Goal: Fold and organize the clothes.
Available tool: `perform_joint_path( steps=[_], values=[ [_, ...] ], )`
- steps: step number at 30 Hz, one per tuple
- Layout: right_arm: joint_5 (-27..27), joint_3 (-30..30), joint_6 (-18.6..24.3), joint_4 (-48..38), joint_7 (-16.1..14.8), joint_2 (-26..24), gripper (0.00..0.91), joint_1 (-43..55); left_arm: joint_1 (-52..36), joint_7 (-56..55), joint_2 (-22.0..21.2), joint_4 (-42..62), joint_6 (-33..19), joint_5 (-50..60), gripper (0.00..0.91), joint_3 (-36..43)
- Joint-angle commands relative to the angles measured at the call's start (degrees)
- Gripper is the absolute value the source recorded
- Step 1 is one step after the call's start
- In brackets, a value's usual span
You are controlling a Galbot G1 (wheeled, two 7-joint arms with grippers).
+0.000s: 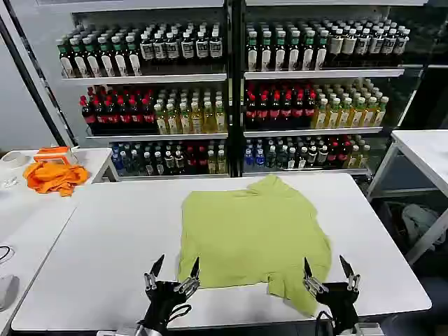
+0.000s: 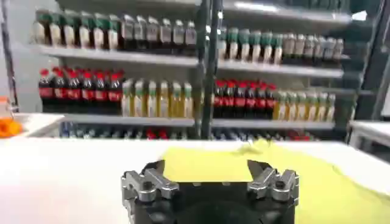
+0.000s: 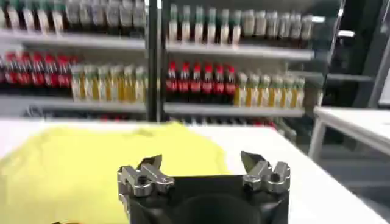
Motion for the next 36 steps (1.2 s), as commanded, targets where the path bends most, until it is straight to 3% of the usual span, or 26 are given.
perform_joint_path(
  steps=[1,15,16,17,18,19,36],
  values=[
    [0.1,-0.6,-5.9,-1.3,0.1,-0.2,0.907,-1.9,-6.4,-1.7,1.5,7.8,11.4,-1.5,0.907,2.3],
    [0.9,-4.9,-5.7,-7.0,0.0,0.4,0.907,3.0,-10.0,-4.2,1.7,14.7,13.1,0.0,0.907,2.7],
    [1.5,-5.2,-5.6,-7.5,0.0,0.4,0.685,3.3,-10.1,-4.3,1.7,15.1,13.0,0.0,0.625,2.7],
    [1.8,-5.3,-5.5,-7.7,0.1,0.4,0.373,3.3,-10.2,-4.3,1.7,15.1,13.0,-0.1,0.292,2.7],
    [2.2,-5.5,-5.2,-7.9,0.3,0.5,0.0,3.3,-10.2,-4.3,1.7,15.4,13.1,-0.1,0.05,2.6],
    [2.7,-5.8,-5.0,-8.1,0.6,0.5,0.0,3.3,-10.1,-4.3,1.8,15.6,13.1,-0.4,0.02,2.7],
    [4.5,-5.5,-3.4,-5.2,1.1,0.3,0.0,0.6,-6.5,-0.3,2.6,11.0,11.0,-5.0,0.02,1.4]
  ],
)
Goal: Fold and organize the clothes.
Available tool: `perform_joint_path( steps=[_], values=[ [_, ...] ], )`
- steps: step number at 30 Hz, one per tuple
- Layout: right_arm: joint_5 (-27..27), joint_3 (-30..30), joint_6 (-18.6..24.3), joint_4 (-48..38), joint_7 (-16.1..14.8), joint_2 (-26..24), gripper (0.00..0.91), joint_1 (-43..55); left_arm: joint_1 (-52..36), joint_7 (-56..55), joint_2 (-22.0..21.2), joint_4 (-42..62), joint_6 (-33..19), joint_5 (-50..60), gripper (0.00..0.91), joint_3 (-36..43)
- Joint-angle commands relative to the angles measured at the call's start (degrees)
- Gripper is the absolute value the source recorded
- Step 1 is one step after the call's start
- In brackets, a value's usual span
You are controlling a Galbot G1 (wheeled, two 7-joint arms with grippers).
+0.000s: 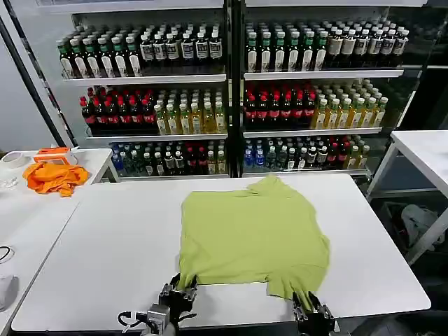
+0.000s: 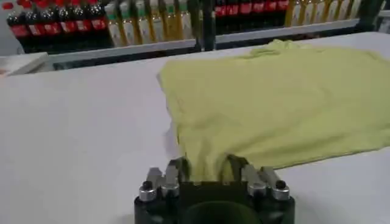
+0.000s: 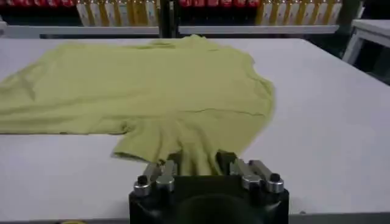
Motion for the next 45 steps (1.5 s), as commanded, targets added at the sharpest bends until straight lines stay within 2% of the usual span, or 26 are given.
perform_joint_path(
  steps=[1,9,16,21,32,40,45],
  values=[
    [-0.2,0.2,0.8,0.9,0.1,0.0,0.0,-0.7,1.6,1.3,0.1,-2.1,0.6,-3.6,0.02,-0.6],
    [-0.5,2.2,1.5,6.8,-0.3,-0.8,0.0,-4.1,5.1,1.1,1.1,-9.3,0.7,-5.2,0.02,-2.7],
    [-1.1,6.4,1.7,15.6,-0.8,-2.1,0.0,-8.8,10.0,-0.4,1.3,-18.8,1.6,-5.7,0.02,-7.2],
    [-1.0,8.1,2.0,18.2,-0.7,-3.4,0.0,-10.1,12.1,-1.2,1.8,-21.9,1.7,-6.4,0.02,-9.8],
    [0.2,7.1,2.5,12.4,-0.2,-8.9,0.0,0.2,4.5,-0.8,4.0,-15.6,2.3,-7.0,0.02,-8.3],
    [2.8,4.8,0.8,4.3,0.0,-13.4,0.0,11.4,-4.1,-0.4,7.1,-7.2,1.9,-6.9,0.02,-4.5],
    [2.6,3.2,1.0,0.0,-0.1,-14.7,0.0,14.9,-8.8,-0.7,7.0,-1.7,1.6,-6.3,0.02,-1.4]
  ],
)
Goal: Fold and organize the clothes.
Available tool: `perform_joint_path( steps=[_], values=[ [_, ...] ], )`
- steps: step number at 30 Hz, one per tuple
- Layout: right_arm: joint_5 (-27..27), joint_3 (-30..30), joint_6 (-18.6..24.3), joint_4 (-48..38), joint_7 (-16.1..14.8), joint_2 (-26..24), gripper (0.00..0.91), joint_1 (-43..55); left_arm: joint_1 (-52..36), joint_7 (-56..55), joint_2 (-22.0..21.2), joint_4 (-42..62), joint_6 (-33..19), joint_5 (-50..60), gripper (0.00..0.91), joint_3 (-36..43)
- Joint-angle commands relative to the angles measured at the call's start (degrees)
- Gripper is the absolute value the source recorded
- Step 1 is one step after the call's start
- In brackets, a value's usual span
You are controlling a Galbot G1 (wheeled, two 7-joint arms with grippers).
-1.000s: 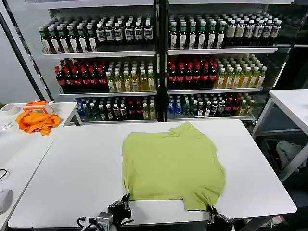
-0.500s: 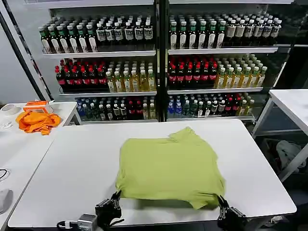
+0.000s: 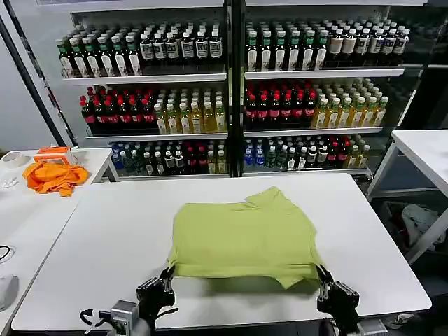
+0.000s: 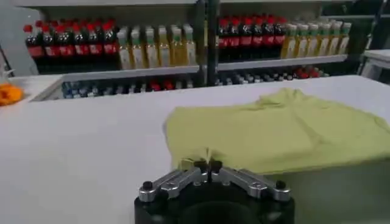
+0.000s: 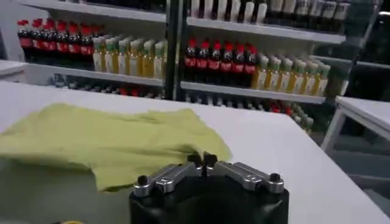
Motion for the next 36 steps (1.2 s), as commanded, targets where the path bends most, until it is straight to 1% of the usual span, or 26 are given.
perform_joint_path(
  steps=[1,9,17,20,23,24,25,26,27,28,36],
  values=[
    [0.9,-1.8,-0.1,-8.0,0.0,-3.6,0.0,9.4,-10.6,-0.5,1.1,11.2,-0.6,0.6,0.02,4.8],
    [-0.1,-4.5,0.2,-12.6,-0.2,-3.9,0.0,13.7,-15.0,-1.1,-0.6,15.8,-2.0,2.1,0.02,7.2],
    [-3.0,-6.9,1.3,-16.0,-0.9,-2.8,0.0,15.9,-16.1,-1.6,-2.5,17.6,-3.2,3.2,0.02,7.4],
    [-5.0,-8.0,2.3,-17.3,-1.7,-2.6,0.0,16.4,-16.3,-1.5,-3.1,18.3,-3.7,3.4,0.02,7.8],
    [-5.6,-8.6,2.5,-18.0,-2.0,-2.4,0.0,16.9,-16.7,-1.4,-3.7,18.7,-4.2,3.9,0.02,8.1],
    [-5.8,-8.8,2.3,-18.1,-2.0,-2.3,0.04,17.0,-16.8,-1.4,-3.8,18.9,-4.3,4.3,0.02,8.1],
    [-6.0,-8.9,2.2,-18.2,-2.2,-2.3,0.484,16.9,-16.8,-1.5,-4.1,19.1,-4.9,4.7,0.04,8.1],
    [-6.4,-8.9,1.8,-18.2,-2.4,-2.1,0.907,16.8,-16.7,-1.6,-4.2,19.2,-5.5,5.0,0.383,8.0],
    [-6.3,-8.9,1.9,-18.2,-2.4,-2.0,0.907,16.7,-16.5,-1.8,-4.4,19.2,-6.0,5.2,0.574,7.9],
    [-6.1,-8.9,1.9,-18.0,-2.3,-1.8,0.907,16.2,-16.2,-1.9,-4.5,19.0,-6.8,5.3,0.907,7.8],
    [-4.7,-5.8,2.5,-16.0,-2.1,-0.5,0.907,11.4,-12.0,-2.7,-5.1,17.3,-8.8,5.5,0.907,5.7]
  ],
)
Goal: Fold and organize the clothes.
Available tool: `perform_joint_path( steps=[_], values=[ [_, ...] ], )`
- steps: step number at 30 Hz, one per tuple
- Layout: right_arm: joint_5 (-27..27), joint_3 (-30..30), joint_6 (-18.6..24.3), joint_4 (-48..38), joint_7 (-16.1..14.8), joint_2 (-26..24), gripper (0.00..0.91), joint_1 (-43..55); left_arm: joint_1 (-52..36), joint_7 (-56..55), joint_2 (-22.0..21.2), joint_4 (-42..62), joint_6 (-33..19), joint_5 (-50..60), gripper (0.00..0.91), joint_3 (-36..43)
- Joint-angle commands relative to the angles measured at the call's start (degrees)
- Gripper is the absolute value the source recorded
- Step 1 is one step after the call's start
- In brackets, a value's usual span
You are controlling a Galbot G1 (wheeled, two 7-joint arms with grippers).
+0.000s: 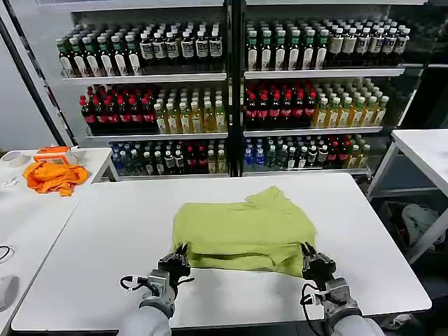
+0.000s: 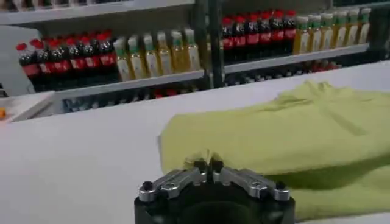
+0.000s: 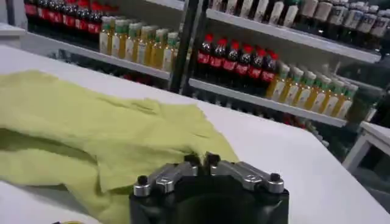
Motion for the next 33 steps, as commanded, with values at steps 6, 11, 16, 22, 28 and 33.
perform_joint_path(
  steps=[6,11,16,22,28,33],
  values=[
    [4.3,3.6,-1.9,2.3,1.0,2.6,0.907,-7.1,5.4,-0.8,-1.0,0.0,-3.0,-0.8,0.907,-2.5],
    [6.3,5.2,-2.6,3.1,1.9,3.6,0.907,-9.0,5.4,-0.8,-0.6,0.4,-3.9,-3.4,0.907,-2.5],
    [7.4,5.5,-3.4,2.0,2.5,4.1,0.907,-8.9,4.3,-0.9,-0.1,1.7,-4.0,-6.1,0.907,-2.6],
    [7.7,4.8,-4.4,0.7,3.5,4.8,0.907,-8.1,3.1,-0.8,0.7,3.1,-4.2,-7.0,0.111,-2.3],
    [7.9,4.2,-4.2,0.3,3.6,4.9,0.191,-8.0,2.9,-0.2,1.6,3.4,-4.4,-7.2,0.02,-2.1],
    [8.2,4.3,-3.8,0.3,3.5,4.7,0.0,-7.5,3.4,0.5,2.0,3.4,-4.2,-7.0,0.02,-2.0]
  ],
)
